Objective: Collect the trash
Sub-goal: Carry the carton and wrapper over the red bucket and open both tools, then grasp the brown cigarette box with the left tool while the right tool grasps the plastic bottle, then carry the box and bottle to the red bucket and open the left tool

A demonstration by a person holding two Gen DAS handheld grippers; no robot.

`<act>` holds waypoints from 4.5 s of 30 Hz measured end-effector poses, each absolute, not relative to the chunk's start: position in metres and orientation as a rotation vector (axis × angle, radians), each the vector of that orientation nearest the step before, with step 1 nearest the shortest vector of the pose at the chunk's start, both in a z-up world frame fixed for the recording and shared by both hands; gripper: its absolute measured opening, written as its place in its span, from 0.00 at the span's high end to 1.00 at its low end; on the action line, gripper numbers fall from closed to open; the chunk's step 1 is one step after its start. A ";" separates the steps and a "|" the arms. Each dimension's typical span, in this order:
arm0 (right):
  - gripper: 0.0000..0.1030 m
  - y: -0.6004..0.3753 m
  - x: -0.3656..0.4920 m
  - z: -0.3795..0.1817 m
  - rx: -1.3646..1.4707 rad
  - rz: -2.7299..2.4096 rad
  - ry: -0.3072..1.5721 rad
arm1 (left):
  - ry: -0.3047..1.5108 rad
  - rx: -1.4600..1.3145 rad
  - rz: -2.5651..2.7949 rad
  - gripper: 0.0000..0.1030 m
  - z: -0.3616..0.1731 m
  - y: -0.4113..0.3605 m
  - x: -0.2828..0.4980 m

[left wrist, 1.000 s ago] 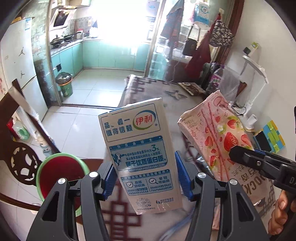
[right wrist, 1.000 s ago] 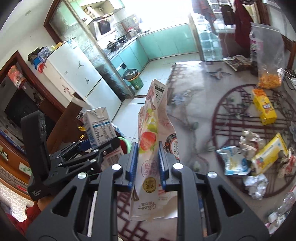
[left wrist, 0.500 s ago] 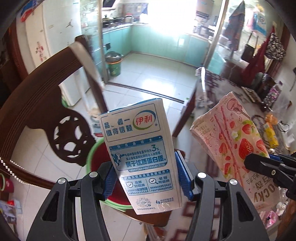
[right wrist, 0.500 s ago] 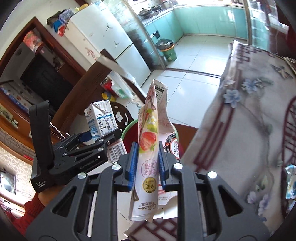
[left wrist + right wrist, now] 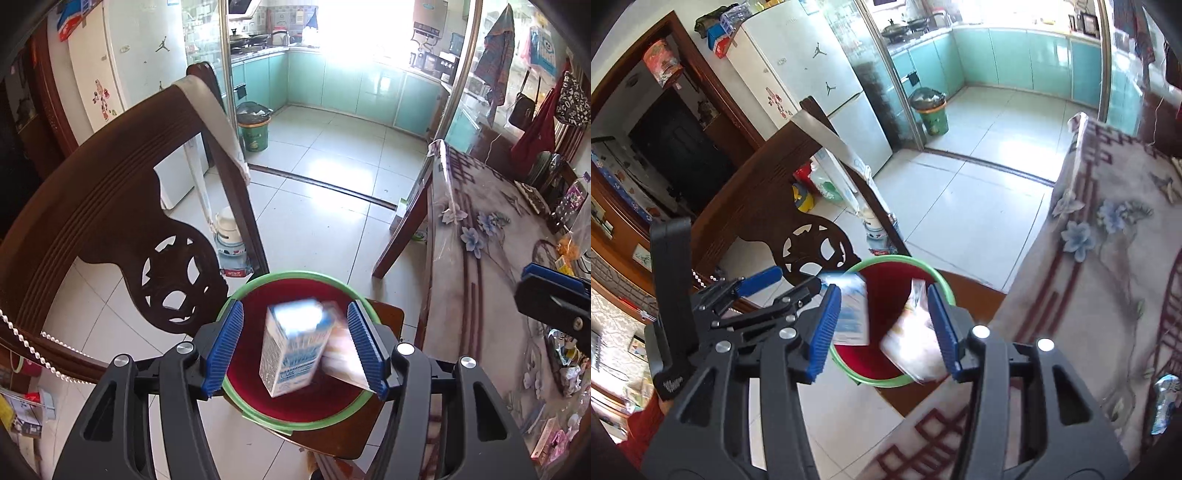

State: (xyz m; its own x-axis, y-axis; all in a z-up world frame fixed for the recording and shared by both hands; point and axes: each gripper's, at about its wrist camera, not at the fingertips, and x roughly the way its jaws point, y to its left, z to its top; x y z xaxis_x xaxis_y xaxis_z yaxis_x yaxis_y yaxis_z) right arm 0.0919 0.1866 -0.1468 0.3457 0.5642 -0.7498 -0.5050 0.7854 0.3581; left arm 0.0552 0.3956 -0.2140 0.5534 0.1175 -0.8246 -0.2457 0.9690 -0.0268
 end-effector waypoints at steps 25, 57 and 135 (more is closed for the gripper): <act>0.51 -0.171 -0.042 -0.158 0.306 -0.040 1.001 | 0.915 0.045 -0.433 0.23 -0.188 0.098 0.037; 0.32 -0.351 -0.021 -0.300 0.489 -0.114 1.285 | 1.253 0.310 -0.506 0.22 -0.310 -0.084 -0.092; 0.47 -0.043 0.028 -0.140 0.416 0.278 0.964 | 0.891 -0.127 -0.256 0.50 -0.165 0.223 0.025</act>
State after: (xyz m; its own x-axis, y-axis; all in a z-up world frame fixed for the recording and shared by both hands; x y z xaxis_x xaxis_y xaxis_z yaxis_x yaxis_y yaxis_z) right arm 0.0277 -0.0433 -0.1398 0.5444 0.4082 -0.7328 -0.0450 0.8865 0.4605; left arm 0.0255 0.2235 -0.1654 0.6009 -0.2727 -0.7514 0.1680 0.9621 -0.2149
